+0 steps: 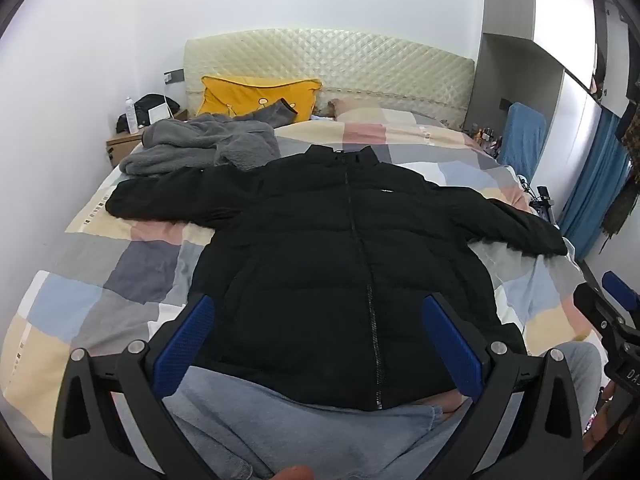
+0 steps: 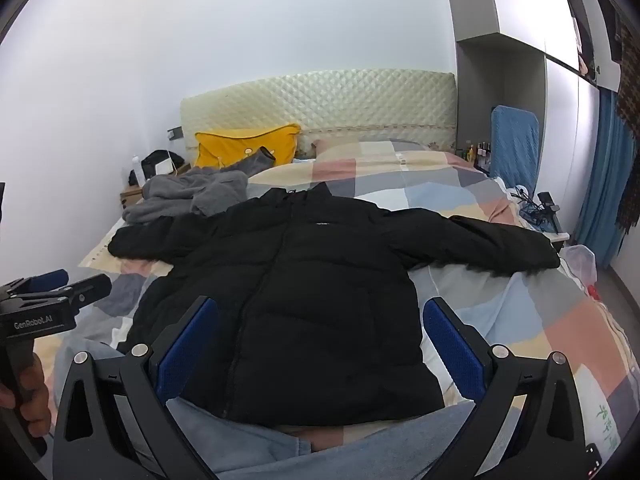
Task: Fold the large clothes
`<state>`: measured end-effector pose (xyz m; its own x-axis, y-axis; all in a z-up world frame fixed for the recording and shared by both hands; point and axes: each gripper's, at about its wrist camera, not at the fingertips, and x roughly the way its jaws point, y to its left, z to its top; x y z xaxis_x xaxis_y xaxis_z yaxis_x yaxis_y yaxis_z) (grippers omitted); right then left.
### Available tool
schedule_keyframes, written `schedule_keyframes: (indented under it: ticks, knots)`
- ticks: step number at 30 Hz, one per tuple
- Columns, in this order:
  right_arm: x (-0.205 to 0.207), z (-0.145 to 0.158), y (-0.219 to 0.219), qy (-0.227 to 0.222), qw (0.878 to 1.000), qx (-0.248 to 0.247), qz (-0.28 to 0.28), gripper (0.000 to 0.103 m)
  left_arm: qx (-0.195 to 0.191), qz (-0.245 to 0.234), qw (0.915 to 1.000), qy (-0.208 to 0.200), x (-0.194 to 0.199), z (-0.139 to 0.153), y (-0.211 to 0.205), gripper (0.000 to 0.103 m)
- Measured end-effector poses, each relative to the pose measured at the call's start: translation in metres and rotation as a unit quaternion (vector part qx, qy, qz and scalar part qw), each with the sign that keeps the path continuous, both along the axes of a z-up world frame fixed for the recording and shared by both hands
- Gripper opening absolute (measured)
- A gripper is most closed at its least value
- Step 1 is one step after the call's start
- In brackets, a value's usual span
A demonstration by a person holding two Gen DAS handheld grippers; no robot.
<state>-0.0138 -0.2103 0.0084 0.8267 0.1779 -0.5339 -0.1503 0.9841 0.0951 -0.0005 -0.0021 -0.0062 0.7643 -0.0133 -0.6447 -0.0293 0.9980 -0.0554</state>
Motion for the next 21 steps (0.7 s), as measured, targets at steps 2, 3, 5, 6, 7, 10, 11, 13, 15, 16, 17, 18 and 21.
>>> schedule_keyframes:
  ticks: [2,3,5,6,7,10,11,13,15,16,17,18,21]
  knots:
    - [0.0005,-0.0002,-0.0008,0.0,1.0,0.0,0.0,0.103,-0.001,-0.003,1.0,-0.001,-0.0004,-0.0007,-0.0015,0.103]
    - [0.0005,-0.0001,-0.0008,0.0,1.0,0.0,0.0,0.103,-0.002,-0.005,1.0,-0.001,-0.0007,-0.0014,-0.0023,0.103]
    - [0.0009,0.0,-0.0002,-0.001,1.0,0.0,0.0,0.103,-0.002,-0.006,1.0,-0.001,-0.0011,-0.0033,-0.0043,0.103]
    - [0.0006,0.0001,-0.0007,-0.001,1.0,-0.001,0.0,0.103,-0.002,-0.007,1.0,-0.001,-0.0002,-0.0026,-0.0027,0.103]
    - [0.0009,-0.0003,-0.0009,-0.001,1.0,-0.002,0.0,0.103,-0.004,-0.006,1.0,0.0,0.0005,0.0005,0.0003,0.103]
    - [-0.0002,-0.0009,-0.0024,-0.001,1.0,-0.001,-0.002,0.103,-0.012,-0.009,0.9999,0.003,0.0002,0.0004,0.0008,0.103]
    - [-0.0003,-0.0009,-0.003,0.0,1.0,0.0,-0.003,0.103,-0.013,-0.01,0.9999,0.004,0.0004,0.0008,0.0017,0.103]
    - [-0.0008,-0.0007,-0.0035,-0.001,1.0,0.0,-0.004,0.103,-0.012,-0.009,0.9999,0.004,0.0004,0.0009,0.0022,0.103]
    - [-0.0018,0.0001,-0.0038,-0.001,1.0,0.001,-0.005,0.103,-0.015,-0.012,0.9998,0.003,0.0004,0.0014,0.0033,0.103]
    - [-0.0016,0.0004,-0.0033,-0.001,1.0,0.001,-0.005,0.103,-0.015,-0.013,0.9998,0.004,0.001,0.0019,0.0035,0.103]
    - [-0.0017,0.0004,-0.0029,-0.002,1.0,0.001,-0.006,0.103,-0.015,-0.013,0.9998,0.004,0.0011,0.0021,0.0037,0.103]
    - [-0.0016,0.0006,-0.003,-0.002,1.0,0.001,-0.006,0.103,-0.014,-0.014,0.9998,0.003,0.0012,0.0021,0.0038,0.103]
    - [-0.002,0.0012,-0.0031,-0.002,1.0,0.001,-0.006,0.103,-0.014,-0.016,0.9998,0.003,0.0018,0.0026,0.0049,0.103]
